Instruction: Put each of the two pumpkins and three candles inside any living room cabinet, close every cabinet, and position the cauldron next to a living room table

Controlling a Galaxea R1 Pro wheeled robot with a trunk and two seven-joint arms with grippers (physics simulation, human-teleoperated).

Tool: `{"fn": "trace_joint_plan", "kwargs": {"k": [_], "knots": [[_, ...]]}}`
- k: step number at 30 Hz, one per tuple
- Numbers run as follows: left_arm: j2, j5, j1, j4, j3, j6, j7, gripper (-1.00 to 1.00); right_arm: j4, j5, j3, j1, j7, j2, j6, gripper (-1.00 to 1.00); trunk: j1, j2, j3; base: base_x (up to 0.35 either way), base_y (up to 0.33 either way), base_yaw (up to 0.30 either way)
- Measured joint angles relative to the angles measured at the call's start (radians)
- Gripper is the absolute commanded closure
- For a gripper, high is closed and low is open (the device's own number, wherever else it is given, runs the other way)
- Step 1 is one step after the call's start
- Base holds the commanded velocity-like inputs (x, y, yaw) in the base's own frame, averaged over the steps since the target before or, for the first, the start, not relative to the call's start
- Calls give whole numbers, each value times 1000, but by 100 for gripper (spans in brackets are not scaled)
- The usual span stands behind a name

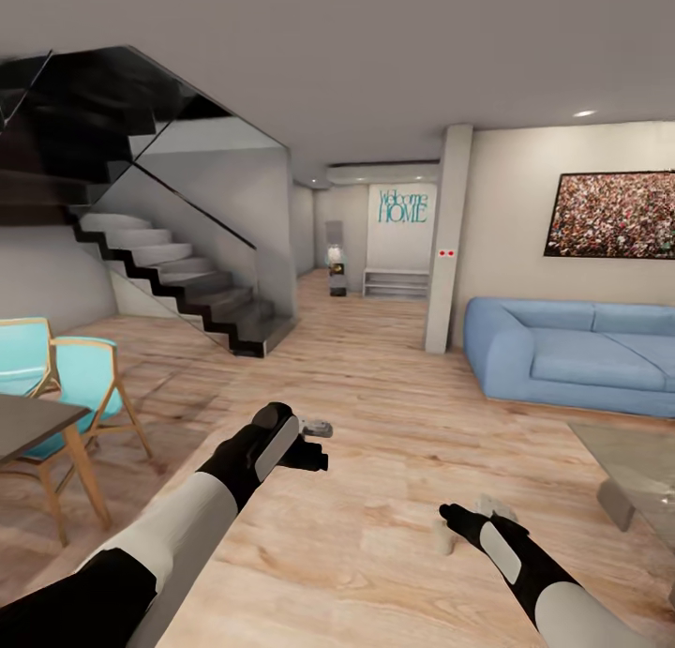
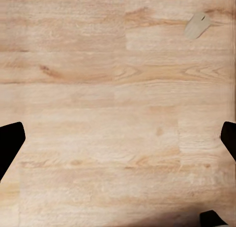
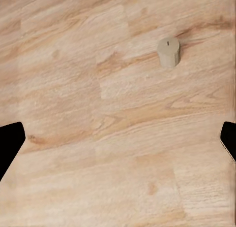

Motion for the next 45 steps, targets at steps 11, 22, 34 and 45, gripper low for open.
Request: {"fn": "trace_joint_plan", "kwargs": {"k": [11,22,34,45], "knots": [[0,-3,0,1,-1,-5,4,-100,-3,2,-62,-1,-11,-13,5,-100,0,0,6,110,0,-273],[-1,-11,0,69,-19,-68,11,-100,-529,15,-79,192,-7,-15,253,-100,0,0,13,10,0,-193],[0,-11,0,95,-21,-142,72,-100,-1008,12,-85,403,-7,-11,378,-100,0,0,14,0,0,-15],[0,-12,0,102,-21,-219,107,-100,-1148,6,-88,442,-6,-9,415,-100,0,0,14,0,0,0]]}}
